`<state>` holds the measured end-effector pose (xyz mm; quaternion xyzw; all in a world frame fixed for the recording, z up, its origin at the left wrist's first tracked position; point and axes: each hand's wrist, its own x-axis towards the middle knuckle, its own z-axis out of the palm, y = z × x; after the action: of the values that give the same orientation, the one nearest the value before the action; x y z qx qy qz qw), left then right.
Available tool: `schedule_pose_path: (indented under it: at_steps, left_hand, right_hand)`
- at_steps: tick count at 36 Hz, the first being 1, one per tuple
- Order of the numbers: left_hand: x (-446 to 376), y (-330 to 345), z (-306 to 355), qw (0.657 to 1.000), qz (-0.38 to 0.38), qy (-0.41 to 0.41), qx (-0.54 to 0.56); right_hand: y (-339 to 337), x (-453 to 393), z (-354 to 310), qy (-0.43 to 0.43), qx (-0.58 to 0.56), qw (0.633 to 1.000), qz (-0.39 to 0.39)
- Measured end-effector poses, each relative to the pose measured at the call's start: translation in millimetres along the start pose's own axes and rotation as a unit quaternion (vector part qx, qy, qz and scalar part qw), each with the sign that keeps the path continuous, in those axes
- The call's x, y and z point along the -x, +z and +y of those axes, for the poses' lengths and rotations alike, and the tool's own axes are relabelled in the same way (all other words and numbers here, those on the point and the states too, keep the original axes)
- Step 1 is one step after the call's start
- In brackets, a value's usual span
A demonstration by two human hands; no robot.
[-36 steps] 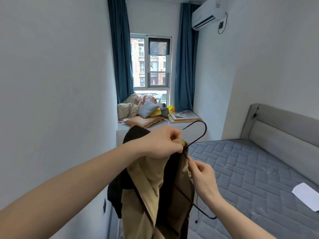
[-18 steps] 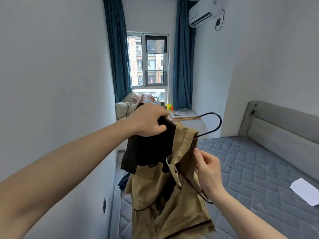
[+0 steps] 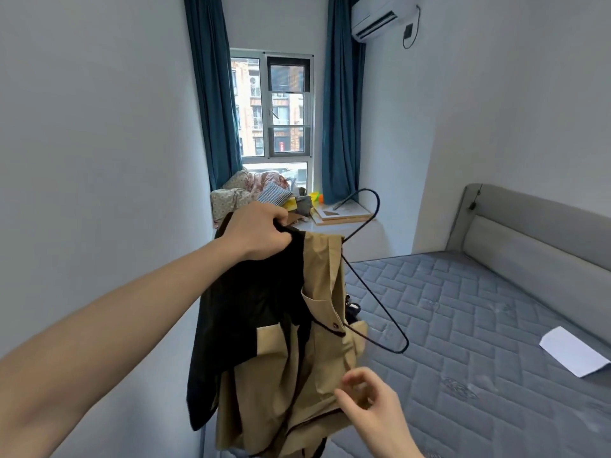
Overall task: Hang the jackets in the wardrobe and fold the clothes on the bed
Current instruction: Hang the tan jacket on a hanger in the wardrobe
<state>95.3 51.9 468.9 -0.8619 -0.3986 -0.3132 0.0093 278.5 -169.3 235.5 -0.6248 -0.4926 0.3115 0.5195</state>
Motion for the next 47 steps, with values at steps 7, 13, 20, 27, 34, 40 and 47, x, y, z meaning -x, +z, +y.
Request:
schedule_pose_path:
  at_steps: [7, 13, 20, 27, 34, 40, 47]
  left_hand:
    - [-4, -17, 2, 0.999, 0.009, -0.01, 0.044]
    - [-2, -32, -6, 0.997, -0.011, 0.001, 0.076]
    - [21, -29, -46, 0.996, -0.073, -0.052, 0.018]
    - [24, -17, -58, 0.994, -0.083, -0.056, -0.043]
    - [8, -30, -58, 0.988, -0.021, -0.154, 0.017]
    - [-5, -36, -29, 0.981, 0.018, -0.169, 0.095]
    - [-5, -24, 17, 0.98, 0.028, -0.129, 0.152]
  right_hand:
    - [-7, -38, 16, 0.182, -0.023, 0.983, 0.028]
    - [-34, -82, 10, 0.112, 0.042, 0.993, 0.011]
    - [-137, -140, -44, 0.018, 0.106, 0.984, 0.142]
    - [-177, -172, -170, -0.128, 0.129, 0.954, 0.24]
    - [-131, -106, -287, -0.307, 0.11, 0.933, 0.151]
    - [-38, -37, -282, -0.335, 0.089, 0.938, -0.025]
    - [12, -55, -235, -0.197, 0.188, 0.951, -0.146]
